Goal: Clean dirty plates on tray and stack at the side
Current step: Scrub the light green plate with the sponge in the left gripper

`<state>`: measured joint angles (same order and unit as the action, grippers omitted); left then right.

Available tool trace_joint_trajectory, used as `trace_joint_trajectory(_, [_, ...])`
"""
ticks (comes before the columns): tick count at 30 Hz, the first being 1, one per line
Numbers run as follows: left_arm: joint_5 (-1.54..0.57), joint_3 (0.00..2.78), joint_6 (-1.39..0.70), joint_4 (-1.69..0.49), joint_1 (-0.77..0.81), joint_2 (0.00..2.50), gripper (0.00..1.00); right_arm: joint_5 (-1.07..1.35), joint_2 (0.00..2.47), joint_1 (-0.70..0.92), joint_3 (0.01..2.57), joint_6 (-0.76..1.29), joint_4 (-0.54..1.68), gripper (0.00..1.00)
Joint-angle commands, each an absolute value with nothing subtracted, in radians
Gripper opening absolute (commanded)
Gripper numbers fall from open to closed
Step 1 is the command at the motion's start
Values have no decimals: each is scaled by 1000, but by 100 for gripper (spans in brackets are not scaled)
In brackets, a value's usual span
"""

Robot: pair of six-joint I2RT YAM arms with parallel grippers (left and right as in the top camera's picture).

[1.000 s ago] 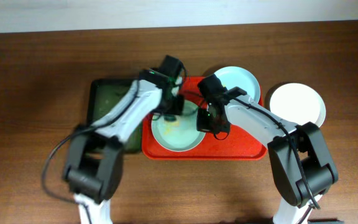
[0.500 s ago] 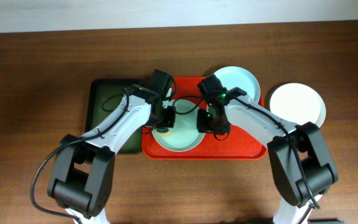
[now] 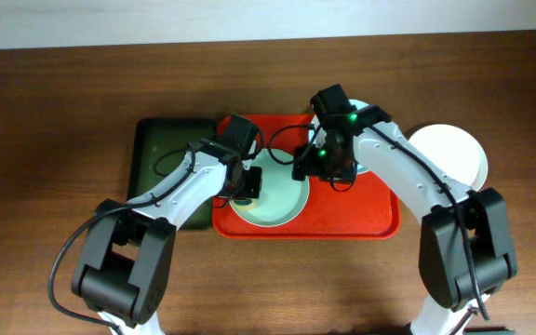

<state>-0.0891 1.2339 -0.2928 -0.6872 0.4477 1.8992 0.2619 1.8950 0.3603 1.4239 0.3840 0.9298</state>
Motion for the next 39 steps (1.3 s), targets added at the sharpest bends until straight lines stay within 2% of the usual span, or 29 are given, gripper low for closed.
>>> trace_joint_trajectory(1, [-81, 1228, -303, -673, 451, 1904, 2, 279, 1890, 339, 1387, 318, 918, 79])
trace_joint_trajectory(2, [-81, 1228, -302, -665, 451, 1904, 3, 278, 1906, 339, 1373, 318, 901, 74])
trace_joint_trajectory(4, [-81, 1228, -303, -660, 451, 1904, 4, 279, 1922, 340, 1342, 319, 850, 56])
trace_joint_trajectory(5, [-81, 1228, -303, -660, 451, 1904, 4, 281, 1924, 344, 1316, 327, 809, 41])
trace_joint_trajectory(6, [-81, 1228, -303, -659, 451, 1904, 4, 281, 1925, 353, 1301, 330, 784, 32])
trace_joint_trajectory(13, [-63, 1228, -303, -659, 451, 1904, 3, 278, 1927, 369, 1215, 330, 670, 31])
trace_joint_trajectory(16, [-63, 1228, -303, -659, 451, 1904, 3, 278, 1927, 367, 1198, 330, 654, 7])
trace_joint_trajectory(17, [-58, 1228, -303, -658, 451, 1904, 4, 278, 1927, 368, 1198, 331, 653, 4])
trace_joint_trajectory(24, [86, 1307, -302, -688, 451, 1903, 2, 277, 1927, 367, 1196, 356, 646, 4])
trace_joint_trajectory(31, [89, 1325, -303, -696, 482, 1977, 0, 278, 1927, 367, 1184, 356, 631, 4])
trace_joint_trajectory(39, [-174, 1331, -302, -686, 573, 2133, 0, 278, 1927, 367, 1183, 356, 631, 4])
